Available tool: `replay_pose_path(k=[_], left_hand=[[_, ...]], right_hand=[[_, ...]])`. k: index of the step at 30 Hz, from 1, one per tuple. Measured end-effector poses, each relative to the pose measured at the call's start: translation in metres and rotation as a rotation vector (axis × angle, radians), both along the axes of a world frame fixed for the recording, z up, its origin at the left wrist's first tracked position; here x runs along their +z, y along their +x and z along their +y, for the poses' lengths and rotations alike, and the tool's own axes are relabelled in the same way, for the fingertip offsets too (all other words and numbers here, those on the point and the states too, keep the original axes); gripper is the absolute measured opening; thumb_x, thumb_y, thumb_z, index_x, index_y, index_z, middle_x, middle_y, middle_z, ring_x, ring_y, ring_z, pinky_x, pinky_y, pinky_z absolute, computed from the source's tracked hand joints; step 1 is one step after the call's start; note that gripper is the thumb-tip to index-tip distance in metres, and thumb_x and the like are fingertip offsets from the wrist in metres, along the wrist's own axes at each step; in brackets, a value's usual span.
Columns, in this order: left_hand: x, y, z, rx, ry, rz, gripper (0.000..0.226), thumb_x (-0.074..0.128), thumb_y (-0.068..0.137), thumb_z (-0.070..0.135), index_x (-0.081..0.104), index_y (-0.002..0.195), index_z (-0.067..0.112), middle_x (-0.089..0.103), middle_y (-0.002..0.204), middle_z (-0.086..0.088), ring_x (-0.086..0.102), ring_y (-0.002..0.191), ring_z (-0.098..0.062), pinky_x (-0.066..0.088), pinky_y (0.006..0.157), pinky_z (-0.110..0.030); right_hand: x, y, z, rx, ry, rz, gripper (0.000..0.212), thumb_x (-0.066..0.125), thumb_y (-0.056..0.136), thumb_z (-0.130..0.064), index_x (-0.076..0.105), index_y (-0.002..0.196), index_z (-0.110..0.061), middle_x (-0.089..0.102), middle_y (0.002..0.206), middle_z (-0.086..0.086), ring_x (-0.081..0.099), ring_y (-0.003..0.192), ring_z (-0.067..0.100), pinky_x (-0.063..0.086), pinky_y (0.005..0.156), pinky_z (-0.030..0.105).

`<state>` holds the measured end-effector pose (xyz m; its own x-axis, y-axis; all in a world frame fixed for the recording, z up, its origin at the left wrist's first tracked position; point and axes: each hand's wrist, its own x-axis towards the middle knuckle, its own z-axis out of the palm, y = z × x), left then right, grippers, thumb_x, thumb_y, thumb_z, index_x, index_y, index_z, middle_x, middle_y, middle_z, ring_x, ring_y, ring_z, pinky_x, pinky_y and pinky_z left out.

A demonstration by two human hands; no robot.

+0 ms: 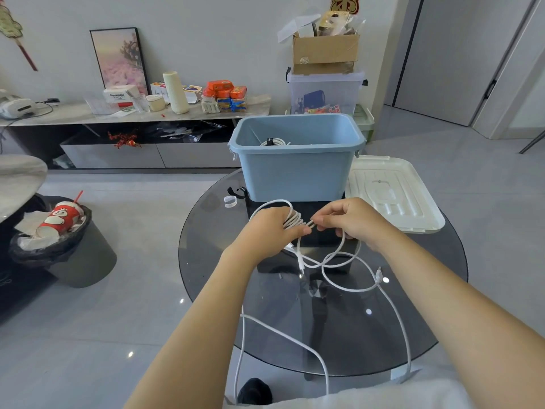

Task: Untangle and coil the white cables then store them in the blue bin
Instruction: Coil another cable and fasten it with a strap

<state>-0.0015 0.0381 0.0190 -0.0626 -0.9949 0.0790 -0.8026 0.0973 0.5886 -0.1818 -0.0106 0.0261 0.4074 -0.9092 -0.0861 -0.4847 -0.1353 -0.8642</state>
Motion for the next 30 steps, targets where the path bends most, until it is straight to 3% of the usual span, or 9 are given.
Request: replay_pose_path(k=[4,9,12,14,18,21,25,27,30], left_hand=[[0.003,0.004,0.001,0.016,-0.003,0.037,0.044,0.064,0.086,0.040,0.039,0.066,0.009,0.036,0.064,-0.002,0.035,0.059,-0.017,0.028,0.055,-0.029],[0.007,0.024,0.009,0.062,-0.009,0.241,0.038,0.062,0.087,0.033,0.055,0.069,0.000,0.044,0.057,-0.001,0.038,0.057,-0.013,0.038,0.057,-0.027],[0.011,0.028,0.012,0.083,-0.012,0.252,0.033,0.062,0.087,0.027,0.056,0.062,0.008,0.040,0.050,0.009,0.037,0.058,-0.010,0.038,0.061,-0.025],[0.011,0.030,0.012,0.104,-0.019,0.275,0.034,0.063,0.087,0.025,0.052,0.060,0.008,0.041,0.047,0.012,0.036,0.053,-0.004,0.036,0.060,-0.016],[0.011,0.038,0.012,0.163,-0.024,0.380,0.034,0.064,0.086,0.030,0.062,0.081,-0.003,0.049,0.063,-0.006,0.041,0.057,-0.014,0.041,0.060,-0.028],[0.010,0.040,0.013,0.164,0.004,0.400,0.033,0.063,0.086,0.028,0.059,0.075,-0.003,0.045,0.057,-0.003,0.039,0.052,-0.013,0.039,0.057,-0.026],[0.013,0.034,0.013,0.151,0.037,0.433,0.034,0.062,0.088,0.026,0.056,0.056,0.016,0.042,0.047,0.006,0.037,0.046,-0.011,0.037,0.051,-0.022],[0.014,0.030,0.012,0.131,0.058,0.443,0.037,0.062,0.088,0.028,0.056,0.053,0.020,0.039,0.043,0.009,0.038,0.052,-0.012,0.037,0.050,-0.020],[0.016,0.025,0.011,0.128,0.091,0.471,0.033,0.062,0.088,0.031,0.059,0.068,0.004,0.036,0.042,0.011,0.038,0.061,-0.015,0.037,0.053,-0.022]], right_hand=[[0.002,0.002,-0.002,-0.058,-0.022,-0.001,0.020,0.063,0.088,-0.039,0.073,0.086,-0.022,0.059,0.057,-0.014,0.049,0.049,-0.001,0.032,0.051,0.012],[-0.001,-0.013,-0.010,-0.095,0.027,-0.047,0.023,0.055,0.093,-0.038,0.074,0.086,-0.026,0.062,0.072,-0.024,0.053,0.077,0.000,0.036,0.072,0.020],[-0.011,-0.016,-0.015,-0.101,-0.036,0.037,0.016,0.060,0.091,-0.031,0.073,0.086,-0.024,0.065,0.088,-0.015,0.054,0.085,-0.002,0.038,0.073,0.017],[-0.018,-0.018,-0.021,-0.199,-0.078,0.098,0.016,0.061,0.089,-0.031,0.073,0.084,-0.022,0.064,0.083,-0.011,0.057,0.082,0.008,0.040,0.072,0.023],[-0.035,-0.030,-0.033,-0.390,-0.144,0.279,0.027,0.060,0.089,-0.031,0.070,0.078,-0.008,0.069,0.084,0.008,0.060,0.084,0.027,0.043,0.070,0.032],[-0.043,-0.030,-0.034,-0.352,-0.137,0.363,0.032,0.055,0.091,-0.028,0.071,0.085,-0.001,0.070,0.093,0.015,0.063,0.089,0.033,0.049,0.076,0.035],[-0.037,-0.016,-0.026,-0.206,-0.431,0.500,0.030,0.056,0.092,-0.029,0.064,0.121,-0.025,0.058,0.131,-0.001,0.049,0.122,0.025,0.034,0.099,0.035],[-0.026,-0.003,-0.017,-0.157,-0.609,0.370,0.027,0.059,0.091,-0.028,0.067,0.117,-0.029,0.059,0.129,-0.004,0.046,0.124,0.023,0.028,0.098,0.032],[-0.014,0.014,-0.002,-0.065,-0.588,0.133,0.021,0.057,0.092,-0.024,0.072,0.106,-0.028,0.067,0.112,-0.011,0.048,0.121,0.016,0.031,0.103,0.034]])
